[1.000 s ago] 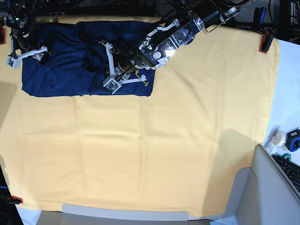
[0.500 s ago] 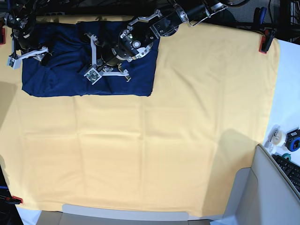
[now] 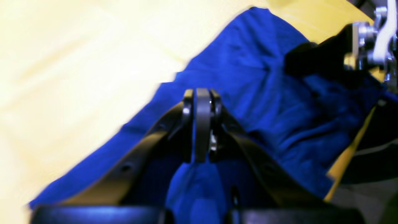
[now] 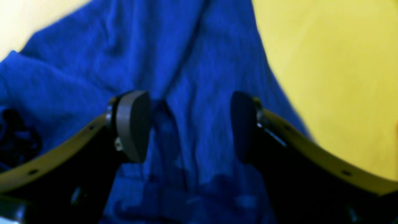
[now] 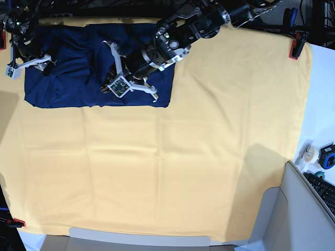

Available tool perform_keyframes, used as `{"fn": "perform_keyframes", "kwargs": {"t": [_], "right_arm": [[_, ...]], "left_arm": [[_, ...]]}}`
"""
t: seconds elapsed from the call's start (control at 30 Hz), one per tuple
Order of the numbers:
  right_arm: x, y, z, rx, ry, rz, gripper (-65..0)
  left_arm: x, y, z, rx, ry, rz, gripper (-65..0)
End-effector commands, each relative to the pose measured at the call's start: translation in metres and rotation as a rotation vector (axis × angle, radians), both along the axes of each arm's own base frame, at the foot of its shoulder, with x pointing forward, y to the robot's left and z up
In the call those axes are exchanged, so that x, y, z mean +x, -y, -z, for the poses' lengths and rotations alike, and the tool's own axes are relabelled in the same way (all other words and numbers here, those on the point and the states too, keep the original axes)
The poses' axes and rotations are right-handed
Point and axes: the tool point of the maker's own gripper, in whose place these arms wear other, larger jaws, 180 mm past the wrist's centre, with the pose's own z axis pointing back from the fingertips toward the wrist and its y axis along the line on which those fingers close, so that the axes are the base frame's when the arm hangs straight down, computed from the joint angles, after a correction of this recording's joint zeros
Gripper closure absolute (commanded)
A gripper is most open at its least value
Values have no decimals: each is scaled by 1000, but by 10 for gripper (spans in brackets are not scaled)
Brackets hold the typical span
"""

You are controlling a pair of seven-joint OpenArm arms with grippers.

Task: Fold the T-shirt properly

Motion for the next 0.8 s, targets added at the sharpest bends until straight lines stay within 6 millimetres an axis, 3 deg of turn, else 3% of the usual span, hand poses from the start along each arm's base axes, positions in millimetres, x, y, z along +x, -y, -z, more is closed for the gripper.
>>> {"fn": "perform_keyframes", "kwargs": {"t": [0.0, 0.2, 0.37, 0.57, 0.67, 0.77], "right_arm": [[10, 10, -20, -60, 50, -42, -397], [22, 19, -42, -202, 50, -263, -397], [22, 27, -48, -243, 38, -293, -397], [-2, 58, -58, -239, 5, -228, -397], [-14, 77, -65, -216, 0, -173, -397], [-27, 94, -60, -184, -25, -115, -397]], "left_arm": [[1, 1, -19, -44, 44, 7, -8], [-2, -30, -13, 16, 10, -25, -8], [5, -63, -16, 9, -33, -136, -8], [3, -90, -8, 34, -53, -192, -9], [-1, -95, -4, 50, -59, -190, -9], [-8, -97, 2, 58, -80, -189, -9]]}}
